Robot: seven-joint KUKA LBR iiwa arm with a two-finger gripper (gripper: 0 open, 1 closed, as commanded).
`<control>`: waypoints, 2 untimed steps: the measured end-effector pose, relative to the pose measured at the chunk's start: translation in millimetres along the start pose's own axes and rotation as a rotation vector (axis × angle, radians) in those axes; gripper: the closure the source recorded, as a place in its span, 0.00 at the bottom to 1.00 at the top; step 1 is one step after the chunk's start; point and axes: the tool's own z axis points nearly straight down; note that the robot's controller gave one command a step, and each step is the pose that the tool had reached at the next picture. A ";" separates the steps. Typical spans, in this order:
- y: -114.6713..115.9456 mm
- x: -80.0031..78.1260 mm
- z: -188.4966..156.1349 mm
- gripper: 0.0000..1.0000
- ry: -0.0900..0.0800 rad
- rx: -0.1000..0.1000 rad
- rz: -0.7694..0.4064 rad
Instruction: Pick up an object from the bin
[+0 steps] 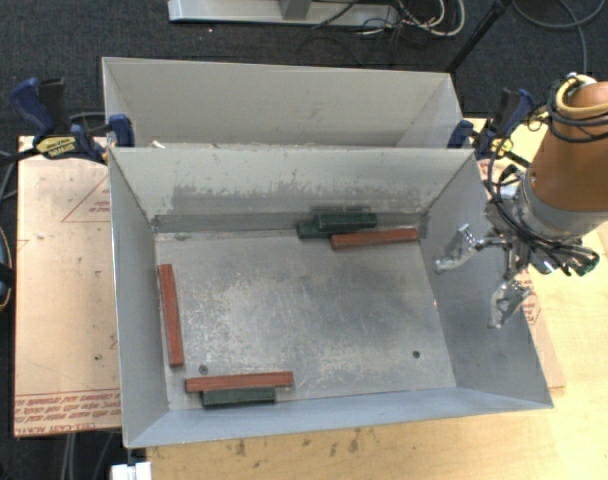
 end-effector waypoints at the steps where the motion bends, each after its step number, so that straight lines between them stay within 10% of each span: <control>1: -18.9 -38.4 -10.6 1.00 -0.005 0.004 0.311; 2: -19.1 -38.2 -10.6 1.00 -0.005 0.004 0.312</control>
Offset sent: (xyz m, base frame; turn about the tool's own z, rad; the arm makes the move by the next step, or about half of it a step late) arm 0.0000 0.0000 0.0000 0.0000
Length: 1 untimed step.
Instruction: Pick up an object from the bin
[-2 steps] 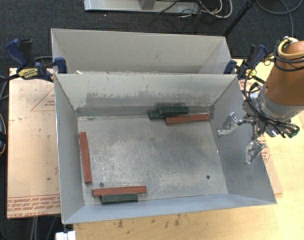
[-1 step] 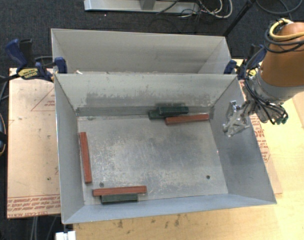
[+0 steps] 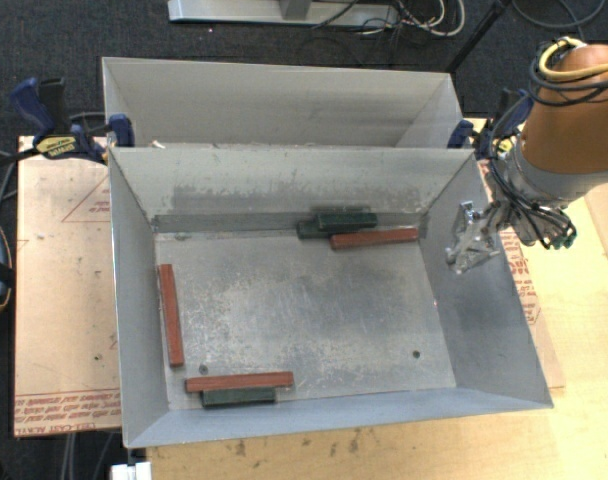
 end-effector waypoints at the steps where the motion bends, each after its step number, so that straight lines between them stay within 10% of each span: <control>1: 6.6 -12.3 40.7 1.00 -0.006 0.005 -0.027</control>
Offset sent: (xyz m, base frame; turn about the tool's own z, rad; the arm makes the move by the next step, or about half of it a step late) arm 0.0053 0.0180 -0.0785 -0.0170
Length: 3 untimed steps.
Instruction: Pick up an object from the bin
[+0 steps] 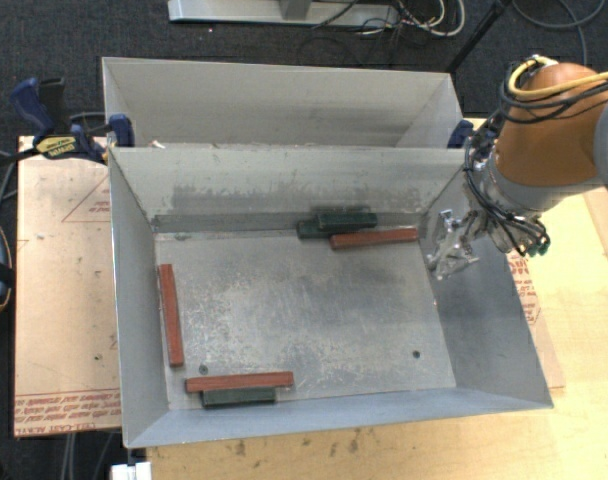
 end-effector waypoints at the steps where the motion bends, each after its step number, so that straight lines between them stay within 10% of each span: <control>1: 10.3 2.3 39.1 1.00 0.011 -0.008 0.009; 2: 6.0 -13.7 34.1 0.00 0.006 -0.005 0.043; 3: 5.9 -13.6 34.1 0.00 0.006 -0.005 0.044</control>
Offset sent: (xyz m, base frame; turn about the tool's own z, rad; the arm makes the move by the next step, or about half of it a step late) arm 0.0108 0.0088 -0.0339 0.0440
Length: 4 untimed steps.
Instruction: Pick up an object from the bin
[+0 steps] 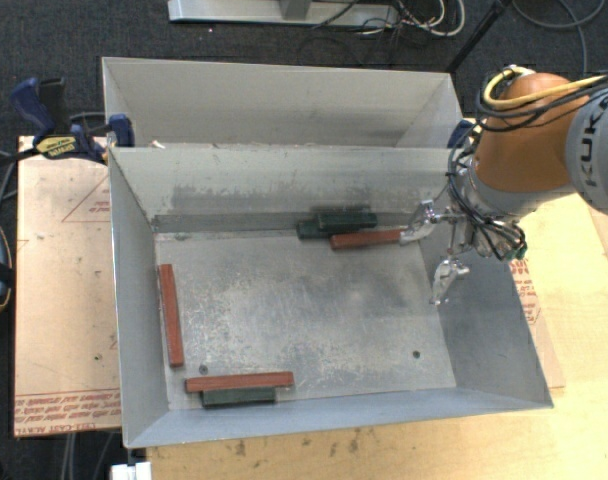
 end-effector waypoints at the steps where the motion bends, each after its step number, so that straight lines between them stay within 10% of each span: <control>1: -12.6 -11.8 -0.6 0.00 0.000 0.000 0.043; 2: -12.1 -40.0 20.8 0.00 -0.004 0.003 0.052; 3: 13.1 -50.1 51.3 1.00 0.002 -0.001 0.057; 4: 13.1 -50.0 51.3 1.00 0.002 -0.001 0.058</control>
Offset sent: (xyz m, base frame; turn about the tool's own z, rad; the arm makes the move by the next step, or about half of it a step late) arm 0.0437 0.0012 -0.0265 0.0496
